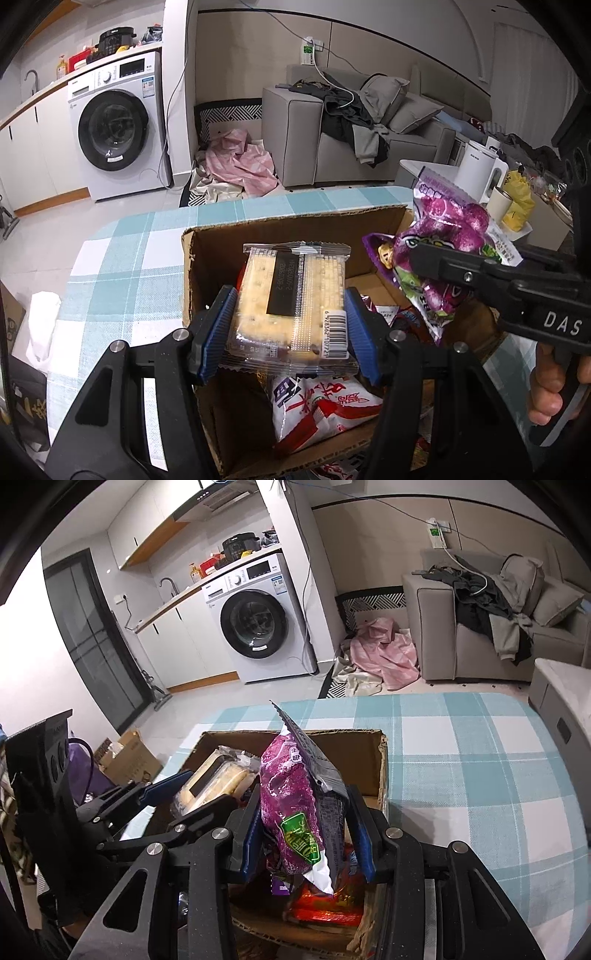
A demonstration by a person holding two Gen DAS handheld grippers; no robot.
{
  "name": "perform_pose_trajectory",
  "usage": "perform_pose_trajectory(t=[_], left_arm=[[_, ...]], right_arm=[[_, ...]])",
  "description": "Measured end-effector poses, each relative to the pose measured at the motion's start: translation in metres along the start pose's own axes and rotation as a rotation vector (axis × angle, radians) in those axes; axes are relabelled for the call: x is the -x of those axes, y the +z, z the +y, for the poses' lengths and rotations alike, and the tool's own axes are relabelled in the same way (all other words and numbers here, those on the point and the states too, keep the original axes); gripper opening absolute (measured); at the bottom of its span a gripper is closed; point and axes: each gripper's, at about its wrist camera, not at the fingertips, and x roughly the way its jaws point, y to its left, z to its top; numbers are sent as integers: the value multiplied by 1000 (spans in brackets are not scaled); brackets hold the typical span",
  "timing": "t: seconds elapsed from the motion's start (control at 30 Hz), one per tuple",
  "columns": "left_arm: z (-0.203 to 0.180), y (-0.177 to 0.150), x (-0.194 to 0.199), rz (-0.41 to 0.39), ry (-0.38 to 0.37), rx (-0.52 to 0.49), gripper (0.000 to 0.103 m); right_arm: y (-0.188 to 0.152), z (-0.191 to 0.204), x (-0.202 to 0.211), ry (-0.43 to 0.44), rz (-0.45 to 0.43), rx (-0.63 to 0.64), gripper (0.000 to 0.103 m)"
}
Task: Organize snacks
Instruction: 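Open both grippers to drop the cracker pack and bag into the box, then withdraw both grippers from the box toward the remaining snacks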
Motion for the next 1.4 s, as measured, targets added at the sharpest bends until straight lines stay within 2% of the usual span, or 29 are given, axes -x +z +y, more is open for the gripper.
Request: perform_pose_trajectory(t=[0.2, 0.33, 0.47, 0.53, 0.6, 0.7, 0.73, 0.8, 0.83, 0.87, 0.9, 1.07, 1.17, 1.4], left_arm=[[-2, 2, -4, 4, 1, -8, 56], [-2, 3, 1, -2, -25, -4, 56], [0, 6, 8, -13, -19, -3, 57], [1, 5, 14, -14, -27, 5, 60], [2, 3, 21, -15, -20, 7, 70], [5, 1, 34, -27, -30, 19, 83], [7, 0, 38, -29, -34, 24, 85], [9, -3, 50, -31, -34, 31, 88], [10, -5, 56, -29, -25, 34, 90], [11, -7, 62, -29, -20, 36, 97], [12, -9, 70, -34, -23, 39, 102], [13, -21, 105, -66, -6, 31, 102], [18, -31, 121, -61, 1, 39, 102], [22, -55, 142, -45, 29, 48, 102]], right_arm=[[0, -1, -9, -48, 5, 18, 42], [-1, 0, -7, -45, 7, 15, 42], [-1, 0, 1, -32, -8, 7, 44], [-2, 1, 9, -36, -34, 16, 47], [-1, 1, 15, -41, -45, 21, 47], [-2, 1, 25, -44, -48, 27, 53], [-3, 1, 28, -47, -43, 29, 57], [-6, 0, 35, -41, -41, 26, 71], [-8, 0, 39, -39, -46, 22, 83], [-10, -1, 43, -35, -50, 17, 94], [-12, -2, 49, -31, -46, 9, 97], [-24, -3, 66, 2, 0, -22, 102], [-34, -1, 77, -22, -4, -17, 103], [-59, -1, 86, -14, 28, -29, 102]])
